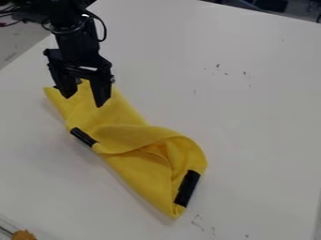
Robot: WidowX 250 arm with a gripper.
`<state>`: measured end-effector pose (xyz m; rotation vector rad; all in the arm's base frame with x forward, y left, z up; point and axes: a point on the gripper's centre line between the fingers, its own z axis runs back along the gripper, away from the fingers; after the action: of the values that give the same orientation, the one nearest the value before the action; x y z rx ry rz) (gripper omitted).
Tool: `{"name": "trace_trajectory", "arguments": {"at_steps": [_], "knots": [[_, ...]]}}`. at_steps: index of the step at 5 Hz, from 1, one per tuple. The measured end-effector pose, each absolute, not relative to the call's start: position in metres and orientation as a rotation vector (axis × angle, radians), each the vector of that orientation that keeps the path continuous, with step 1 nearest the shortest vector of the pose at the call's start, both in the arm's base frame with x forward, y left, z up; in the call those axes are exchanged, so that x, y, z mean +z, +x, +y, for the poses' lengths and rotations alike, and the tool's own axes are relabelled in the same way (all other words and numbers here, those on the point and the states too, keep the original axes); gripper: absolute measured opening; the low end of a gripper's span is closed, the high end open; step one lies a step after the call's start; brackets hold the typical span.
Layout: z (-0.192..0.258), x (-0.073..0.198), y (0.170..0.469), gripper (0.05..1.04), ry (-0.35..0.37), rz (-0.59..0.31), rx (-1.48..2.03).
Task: Unfold the cloth from the left to the right
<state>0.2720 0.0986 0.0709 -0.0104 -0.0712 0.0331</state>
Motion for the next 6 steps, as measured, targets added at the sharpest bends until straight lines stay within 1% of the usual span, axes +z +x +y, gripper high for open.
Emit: {"name": "trace_trajectory", "arguments": {"at_steps": [1, 2, 3, 4, 5, 6], "knots": [[0.097, 0.063, 0.269, 1.000, -0.021, -0.046, 0.039], [0.095, 0.053, 0.253, 1.000, -0.030, -0.040, 0.088], [0.100, 0.049, 0.239, 1.000, -0.032, -0.069, 0.154], [0.104, 0.036, 0.226, 1.000, -0.050, -0.074, 0.208], [0.107, 0.024, 0.229, 1.000, -0.083, -0.085, 0.220], [0.110, 0.014, 0.235, 1.000, -0.106, -0.061, 0.201]]}}
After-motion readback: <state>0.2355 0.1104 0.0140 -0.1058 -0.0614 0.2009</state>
